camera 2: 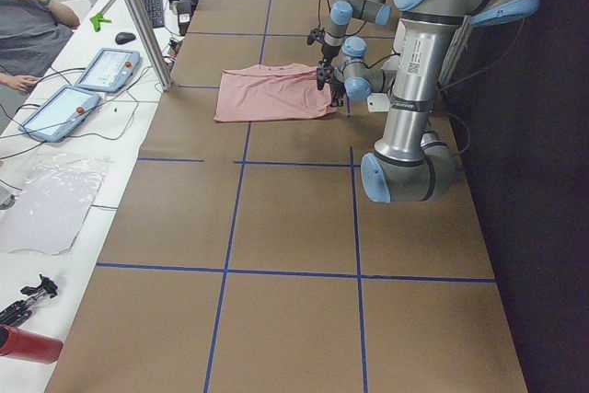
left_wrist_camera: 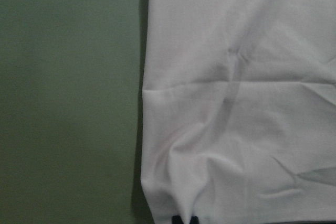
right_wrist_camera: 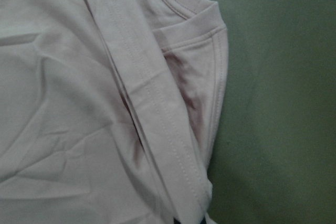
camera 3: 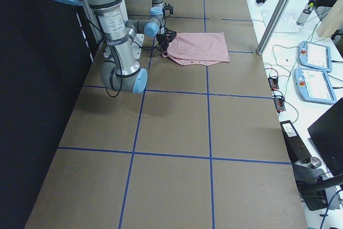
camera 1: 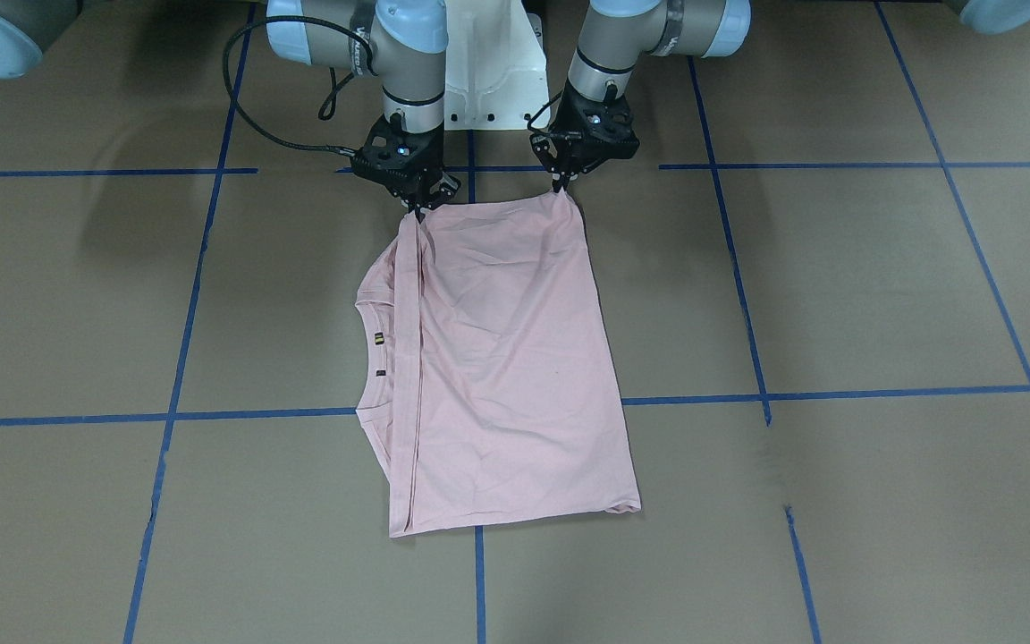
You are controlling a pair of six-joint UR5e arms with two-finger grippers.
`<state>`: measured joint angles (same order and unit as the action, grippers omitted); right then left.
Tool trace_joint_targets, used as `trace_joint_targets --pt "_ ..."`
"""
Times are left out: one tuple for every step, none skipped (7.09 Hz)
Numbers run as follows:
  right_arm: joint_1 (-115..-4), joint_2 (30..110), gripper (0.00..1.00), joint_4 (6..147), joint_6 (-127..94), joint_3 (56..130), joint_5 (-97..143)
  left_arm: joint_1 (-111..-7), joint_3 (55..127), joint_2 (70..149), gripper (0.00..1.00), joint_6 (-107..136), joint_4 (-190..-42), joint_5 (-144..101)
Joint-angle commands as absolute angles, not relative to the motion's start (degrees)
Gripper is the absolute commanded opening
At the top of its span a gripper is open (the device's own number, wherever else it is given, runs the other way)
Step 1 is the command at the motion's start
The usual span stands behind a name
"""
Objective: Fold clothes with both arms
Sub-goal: 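Grasp the near shirt edge with both grippers, then lift the near edge with both grippers and fold it away from the robot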
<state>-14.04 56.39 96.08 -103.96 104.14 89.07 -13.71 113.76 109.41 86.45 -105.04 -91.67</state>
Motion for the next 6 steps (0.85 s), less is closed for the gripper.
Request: trace_joint_targets --pt "-14.33 56.95 0.00 102.34 -103.89 114.38 89.47 -14.85 122.30 109.25 0.00 84.02 -100.76 -92.98" --pt "-14.24 56.52 0.00 109.70 -103.89 122.18 89.73 -15.64 127.30 110.21 0.00 84.02 -94.20 -96.03" --pt "-13.63 56.69 0.00 115.00 -104.06 128.95 90.35 -15.91 132.23 111.17 0.00 83.94 -89.61 -97.72" --pt "-13.54 56.25 0.00 118.70 -104.06 132.16 91.92 -16.08 135.93 112.83 0.00 83.94 -85.04 -98.95" --pt "-13.19 56.69 0.00 118.83 -104.06 131.75 91.85 -16.61 136.31 114.50 0.00 83.94 -83.25 -99.57" --pt "-13.10 56.86 0.00 118.48 -103.98 130.01 91.50 -17.05 135.10 114.61 0.00 82.37 -83.32 -98.97"
